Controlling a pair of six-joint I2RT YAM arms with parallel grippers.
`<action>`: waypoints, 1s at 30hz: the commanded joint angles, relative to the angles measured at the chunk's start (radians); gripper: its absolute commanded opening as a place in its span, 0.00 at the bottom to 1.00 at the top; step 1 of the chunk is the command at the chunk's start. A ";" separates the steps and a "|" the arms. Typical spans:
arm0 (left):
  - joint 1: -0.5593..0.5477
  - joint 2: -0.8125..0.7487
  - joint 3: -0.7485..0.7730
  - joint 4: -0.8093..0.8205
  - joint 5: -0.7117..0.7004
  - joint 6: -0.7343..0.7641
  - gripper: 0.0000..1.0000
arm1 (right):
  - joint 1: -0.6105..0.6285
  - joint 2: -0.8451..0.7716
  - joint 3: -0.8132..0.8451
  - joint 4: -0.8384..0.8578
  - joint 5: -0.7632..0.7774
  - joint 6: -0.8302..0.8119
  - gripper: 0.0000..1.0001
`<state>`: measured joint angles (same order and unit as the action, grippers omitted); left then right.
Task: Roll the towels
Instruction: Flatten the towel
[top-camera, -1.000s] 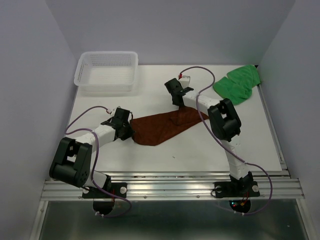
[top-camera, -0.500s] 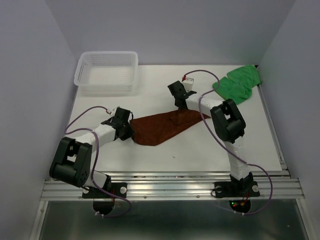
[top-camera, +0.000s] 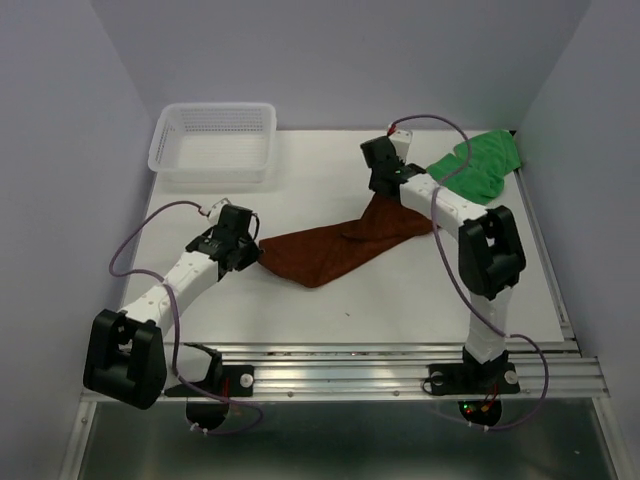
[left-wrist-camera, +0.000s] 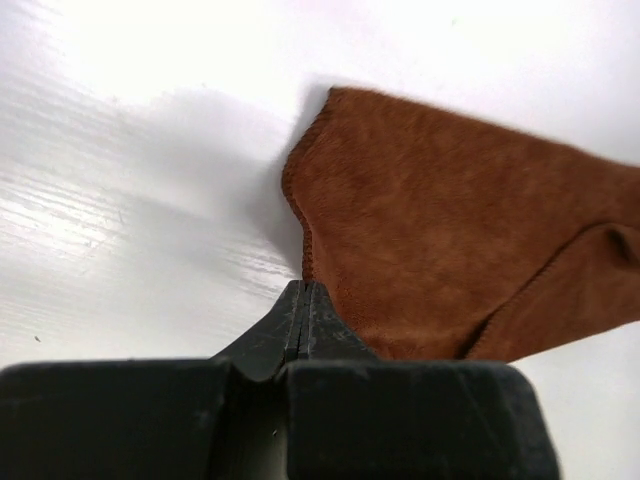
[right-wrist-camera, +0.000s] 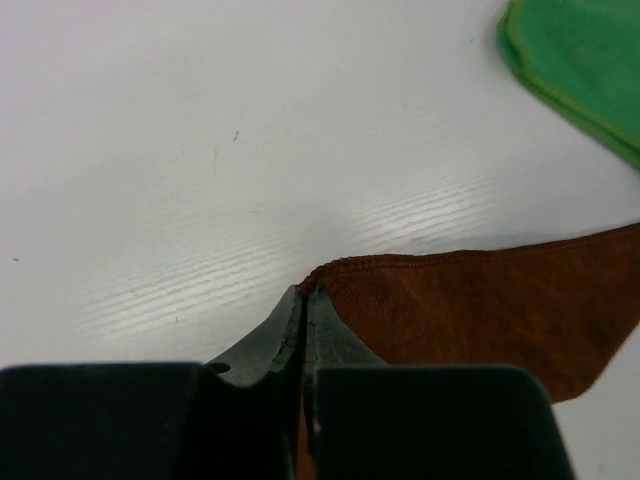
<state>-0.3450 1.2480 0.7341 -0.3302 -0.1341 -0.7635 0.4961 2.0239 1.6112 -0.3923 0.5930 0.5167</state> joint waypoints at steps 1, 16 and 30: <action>0.000 -0.088 0.086 -0.081 -0.062 -0.003 0.00 | -0.025 -0.199 -0.052 0.017 0.010 -0.032 0.01; 0.003 -0.445 0.457 -0.275 -0.062 0.024 0.00 | -0.067 -0.965 -0.197 -0.136 0.068 -0.055 0.01; 0.001 -0.671 0.720 -0.443 -0.142 -0.037 0.00 | -0.067 -1.409 -0.164 -0.379 0.019 0.075 0.01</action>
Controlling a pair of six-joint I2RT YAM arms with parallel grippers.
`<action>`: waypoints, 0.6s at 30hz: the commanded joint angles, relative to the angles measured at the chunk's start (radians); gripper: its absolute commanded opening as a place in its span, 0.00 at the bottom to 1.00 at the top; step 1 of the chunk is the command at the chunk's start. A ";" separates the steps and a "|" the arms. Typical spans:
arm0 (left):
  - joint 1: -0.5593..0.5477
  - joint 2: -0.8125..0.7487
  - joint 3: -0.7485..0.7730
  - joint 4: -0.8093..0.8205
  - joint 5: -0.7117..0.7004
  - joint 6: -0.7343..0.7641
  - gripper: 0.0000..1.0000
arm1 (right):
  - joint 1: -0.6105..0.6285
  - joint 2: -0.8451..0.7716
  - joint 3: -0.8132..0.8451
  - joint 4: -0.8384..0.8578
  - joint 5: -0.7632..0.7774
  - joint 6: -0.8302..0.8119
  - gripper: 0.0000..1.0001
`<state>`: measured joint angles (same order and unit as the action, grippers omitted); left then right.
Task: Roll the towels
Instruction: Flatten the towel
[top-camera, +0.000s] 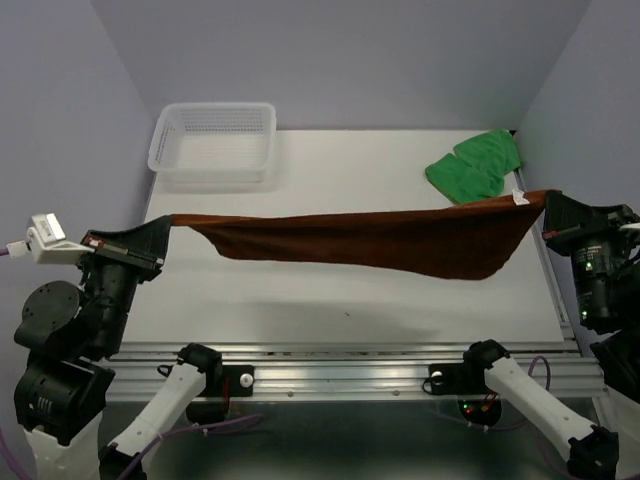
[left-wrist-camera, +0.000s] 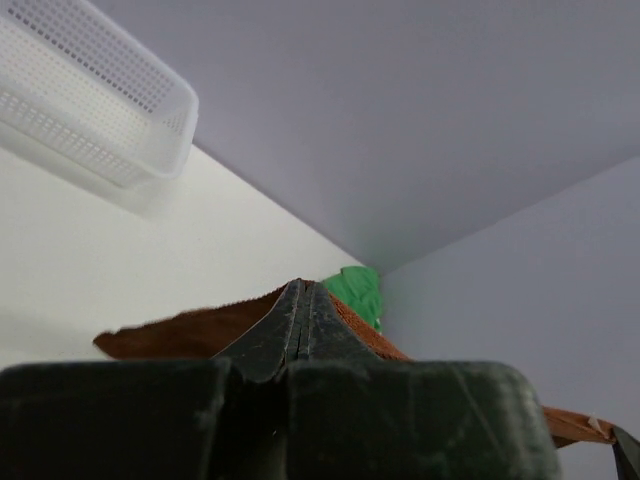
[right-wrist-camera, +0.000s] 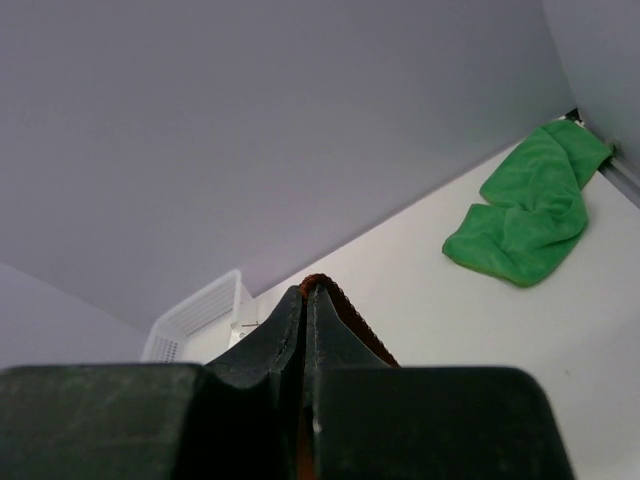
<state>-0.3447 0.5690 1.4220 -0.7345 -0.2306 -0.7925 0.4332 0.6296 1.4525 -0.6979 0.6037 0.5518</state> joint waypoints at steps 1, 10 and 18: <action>0.003 0.008 0.013 -0.043 -0.076 -0.020 0.00 | -0.004 -0.022 -0.020 -0.075 0.025 0.049 0.01; 0.001 0.188 -0.351 0.145 -0.143 -0.088 0.00 | -0.004 0.140 -0.329 -0.058 0.244 0.193 0.01; 0.192 0.630 -0.479 0.460 -0.007 -0.065 0.00 | -0.127 0.630 -0.413 0.288 0.107 0.134 0.01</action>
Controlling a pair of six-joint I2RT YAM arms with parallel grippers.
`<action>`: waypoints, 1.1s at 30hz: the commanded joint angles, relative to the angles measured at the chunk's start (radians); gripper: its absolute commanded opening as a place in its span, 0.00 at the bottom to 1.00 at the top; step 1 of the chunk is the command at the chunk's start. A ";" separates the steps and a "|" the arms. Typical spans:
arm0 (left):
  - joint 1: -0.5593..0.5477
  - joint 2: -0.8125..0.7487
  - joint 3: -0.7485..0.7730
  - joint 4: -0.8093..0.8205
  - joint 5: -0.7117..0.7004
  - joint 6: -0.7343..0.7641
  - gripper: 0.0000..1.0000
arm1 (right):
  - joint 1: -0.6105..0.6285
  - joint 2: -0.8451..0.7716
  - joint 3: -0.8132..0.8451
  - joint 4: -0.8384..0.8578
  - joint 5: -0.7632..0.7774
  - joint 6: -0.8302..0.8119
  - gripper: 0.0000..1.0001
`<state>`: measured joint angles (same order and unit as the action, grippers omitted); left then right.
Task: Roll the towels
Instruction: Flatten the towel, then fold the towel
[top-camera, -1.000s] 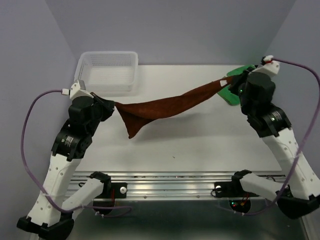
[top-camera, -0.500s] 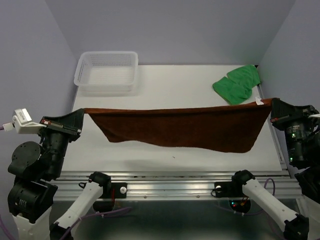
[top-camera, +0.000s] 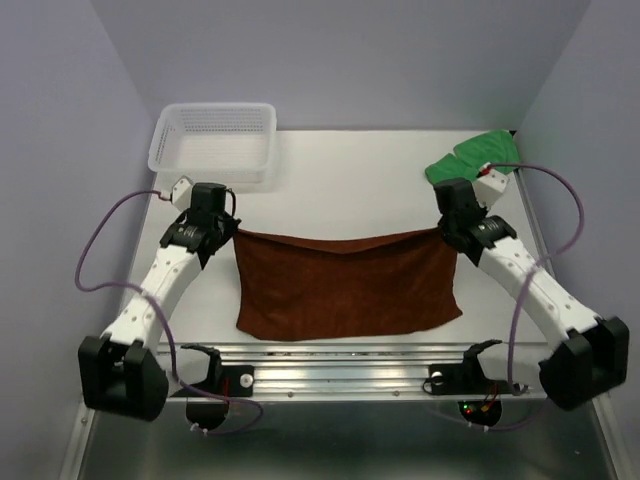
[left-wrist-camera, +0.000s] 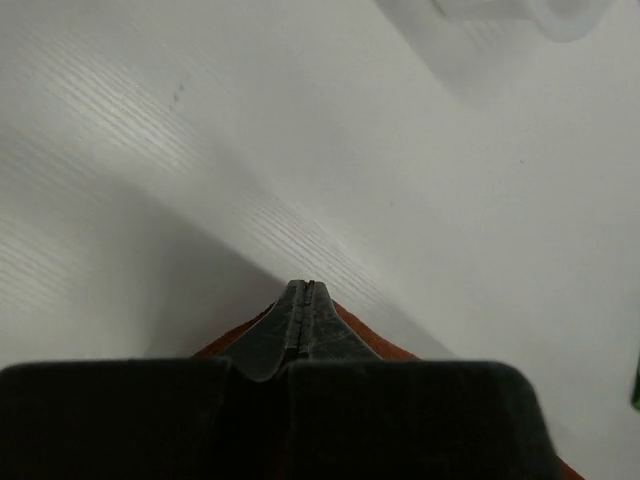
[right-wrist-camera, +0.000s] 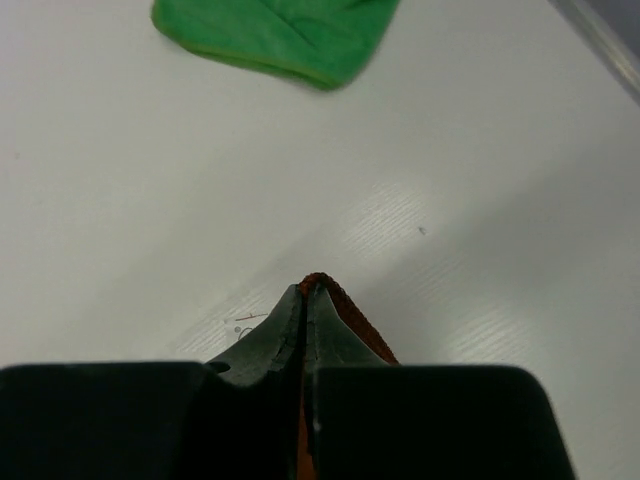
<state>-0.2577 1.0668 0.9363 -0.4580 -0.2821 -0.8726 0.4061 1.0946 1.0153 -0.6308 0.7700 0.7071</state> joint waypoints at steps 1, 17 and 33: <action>0.124 0.236 0.039 0.215 0.061 0.021 0.00 | -0.131 0.219 0.034 0.265 -0.098 -0.044 0.01; 0.169 0.630 0.305 0.234 0.015 0.110 0.00 | -0.282 0.785 0.362 0.480 -0.419 -0.189 0.01; 0.167 0.329 -0.059 0.242 0.043 0.106 0.00 | -0.319 0.341 -0.064 0.390 -0.406 -0.124 0.01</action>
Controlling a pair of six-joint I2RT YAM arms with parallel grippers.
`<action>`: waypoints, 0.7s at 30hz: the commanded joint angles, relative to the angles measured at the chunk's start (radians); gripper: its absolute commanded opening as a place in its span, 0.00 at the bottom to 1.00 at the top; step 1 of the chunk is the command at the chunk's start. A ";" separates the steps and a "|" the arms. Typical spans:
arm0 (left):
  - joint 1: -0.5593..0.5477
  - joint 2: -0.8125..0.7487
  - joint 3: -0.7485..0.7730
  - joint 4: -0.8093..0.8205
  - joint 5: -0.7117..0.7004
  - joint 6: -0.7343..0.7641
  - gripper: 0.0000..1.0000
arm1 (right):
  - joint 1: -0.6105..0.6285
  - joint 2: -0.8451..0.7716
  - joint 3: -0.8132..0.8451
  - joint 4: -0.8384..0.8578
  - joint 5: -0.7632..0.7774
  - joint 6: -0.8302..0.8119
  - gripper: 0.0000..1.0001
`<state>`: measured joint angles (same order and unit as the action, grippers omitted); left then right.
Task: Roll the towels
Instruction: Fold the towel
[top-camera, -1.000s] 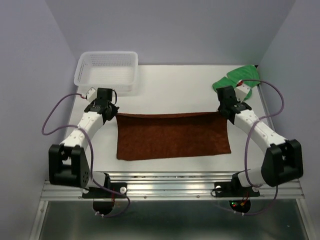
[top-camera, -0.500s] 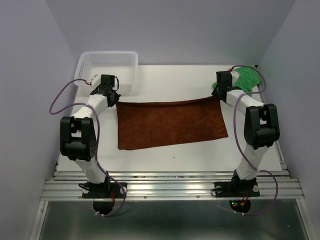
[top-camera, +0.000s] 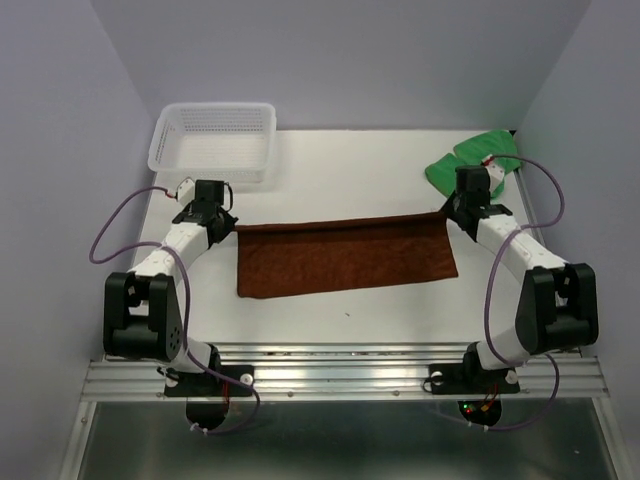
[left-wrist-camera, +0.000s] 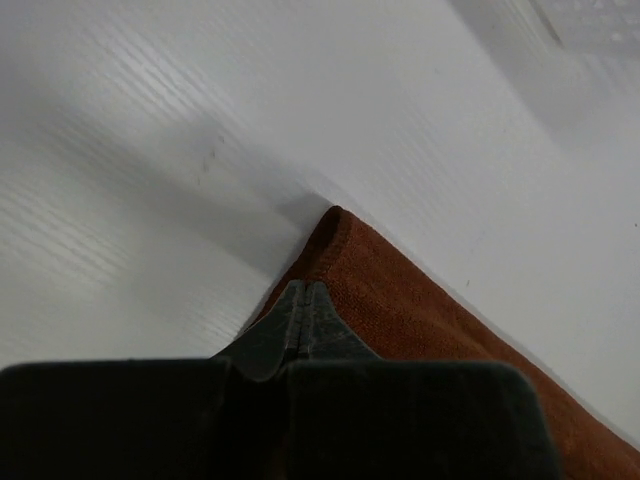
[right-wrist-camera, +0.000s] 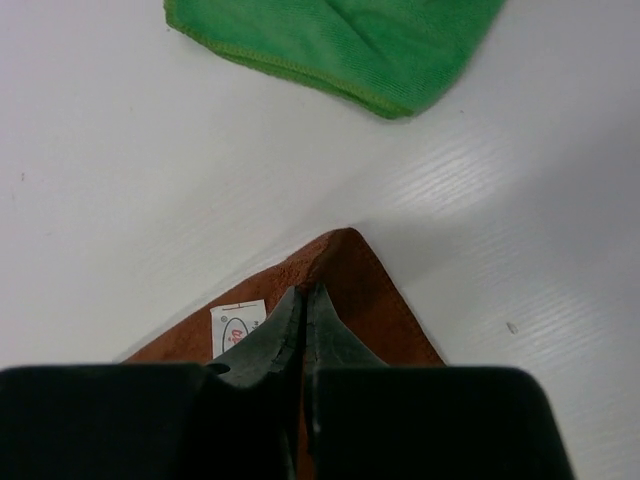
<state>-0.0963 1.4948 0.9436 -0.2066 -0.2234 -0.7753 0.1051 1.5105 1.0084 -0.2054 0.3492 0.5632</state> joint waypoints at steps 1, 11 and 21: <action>0.006 -0.144 -0.086 -0.014 -0.021 0.004 0.00 | -0.018 -0.093 -0.073 -0.041 0.014 0.024 0.01; 0.004 -0.372 -0.345 -0.019 0.094 -0.039 0.00 | -0.018 -0.260 -0.191 -0.130 0.025 0.050 0.01; -0.003 -0.515 -0.422 -0.077 0.117 -0.035 0.00 | -0.018 -0.369 -0.260 -0.178 0.036 0.063 0.01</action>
<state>-0.0963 1.0191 0.5583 -0.2611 -0.1204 -0.8101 0.0982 1.1816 0.7567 -0.3611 0.3511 0.6182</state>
